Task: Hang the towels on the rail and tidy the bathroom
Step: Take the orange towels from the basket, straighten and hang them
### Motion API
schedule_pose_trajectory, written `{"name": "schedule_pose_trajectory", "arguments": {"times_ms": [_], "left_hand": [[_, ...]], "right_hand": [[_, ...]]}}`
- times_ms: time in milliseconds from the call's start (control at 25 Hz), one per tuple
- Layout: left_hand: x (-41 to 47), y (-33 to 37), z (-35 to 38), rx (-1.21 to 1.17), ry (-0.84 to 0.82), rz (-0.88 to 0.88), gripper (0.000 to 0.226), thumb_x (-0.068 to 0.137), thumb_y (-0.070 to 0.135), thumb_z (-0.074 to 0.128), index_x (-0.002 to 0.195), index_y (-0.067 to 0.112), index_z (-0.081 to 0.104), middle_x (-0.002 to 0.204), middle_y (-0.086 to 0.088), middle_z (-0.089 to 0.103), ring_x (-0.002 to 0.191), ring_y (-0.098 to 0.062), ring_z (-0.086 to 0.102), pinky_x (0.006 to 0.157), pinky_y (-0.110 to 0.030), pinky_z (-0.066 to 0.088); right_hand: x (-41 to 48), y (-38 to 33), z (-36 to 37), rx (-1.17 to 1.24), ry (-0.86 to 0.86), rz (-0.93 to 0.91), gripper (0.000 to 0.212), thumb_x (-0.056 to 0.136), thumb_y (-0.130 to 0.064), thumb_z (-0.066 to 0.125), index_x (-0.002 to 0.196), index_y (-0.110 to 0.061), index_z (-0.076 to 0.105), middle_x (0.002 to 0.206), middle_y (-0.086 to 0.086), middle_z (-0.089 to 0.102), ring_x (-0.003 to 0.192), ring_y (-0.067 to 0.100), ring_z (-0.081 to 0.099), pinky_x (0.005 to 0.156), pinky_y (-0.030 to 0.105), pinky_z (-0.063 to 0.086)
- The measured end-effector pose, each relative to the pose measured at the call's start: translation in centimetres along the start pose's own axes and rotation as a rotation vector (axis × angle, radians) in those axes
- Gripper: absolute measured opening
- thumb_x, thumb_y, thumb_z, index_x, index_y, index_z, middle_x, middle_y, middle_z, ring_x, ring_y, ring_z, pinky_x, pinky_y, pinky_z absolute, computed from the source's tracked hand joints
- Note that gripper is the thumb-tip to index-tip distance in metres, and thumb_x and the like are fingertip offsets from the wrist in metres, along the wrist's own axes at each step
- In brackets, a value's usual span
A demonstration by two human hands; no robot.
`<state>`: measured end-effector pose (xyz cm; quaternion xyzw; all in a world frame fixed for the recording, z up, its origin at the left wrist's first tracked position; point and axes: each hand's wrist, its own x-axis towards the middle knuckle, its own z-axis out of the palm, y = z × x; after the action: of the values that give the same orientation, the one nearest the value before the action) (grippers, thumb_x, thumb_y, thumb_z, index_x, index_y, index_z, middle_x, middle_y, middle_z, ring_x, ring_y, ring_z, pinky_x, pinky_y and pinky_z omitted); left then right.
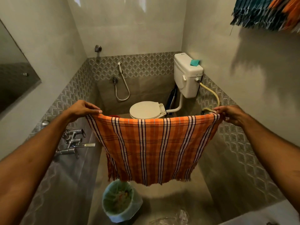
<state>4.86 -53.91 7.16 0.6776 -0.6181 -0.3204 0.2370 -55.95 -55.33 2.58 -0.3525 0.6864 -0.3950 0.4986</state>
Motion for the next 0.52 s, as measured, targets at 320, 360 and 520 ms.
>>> {"name": "schedule_pose_trajectory", "arguments": {"times_ms": [320,360,520], "left_hand": [[0.9,-2.2,0.8,0.733,0.0,0.169,0.011,0.08,0.009,0.065,0.078,0.004,0.074,0.074,-0.018,0.069,0.076,-0.029,0.067,0.067,-0.034,0.049],[1.0,-2.4,1.0,0.779,0.052,0.164,0.014,0.082,0.013,0.063,0.078,0.005,0.073,0.079,-0.018,0.07,0.08,-0.032,0.067,0.069,-0.037,0.052],[1.5,-2.7,1.8,1.015,0.152,0.062,0.025,0.089,0.033,0.056,0.106,0.022,0.07,0.114,-0.01,0.058,0.114,-0.033,0.05,0.087,-0.047,0.05]], "right_hand": [[0.7,3.6,0.8,-0.755,0.357,-0.483,0.015,0.083,-0.01,0.071,0.095,-0.004,0.079,0.078,0.018,0.072,0.058,0.009,0.063,0.055,0.026,0.043],[0.5,3.9,1.1,-0.85,0.442,-0.492,0.016,0.084,-0.014,0.069,0.095,-0.009,0.079,0.087,0.02,0.07,0.071,0.024,0.066,0.061,0.03,0.046],[-0.9,3.3,3.8,-1.037,0.665,-0.362,0.021,0.088,-0.025,0.061,0.099,-0.016,0.076,0.107,0.02,0.062,0.103,0.043,0.059,0.083,0.045,0.051]]}}
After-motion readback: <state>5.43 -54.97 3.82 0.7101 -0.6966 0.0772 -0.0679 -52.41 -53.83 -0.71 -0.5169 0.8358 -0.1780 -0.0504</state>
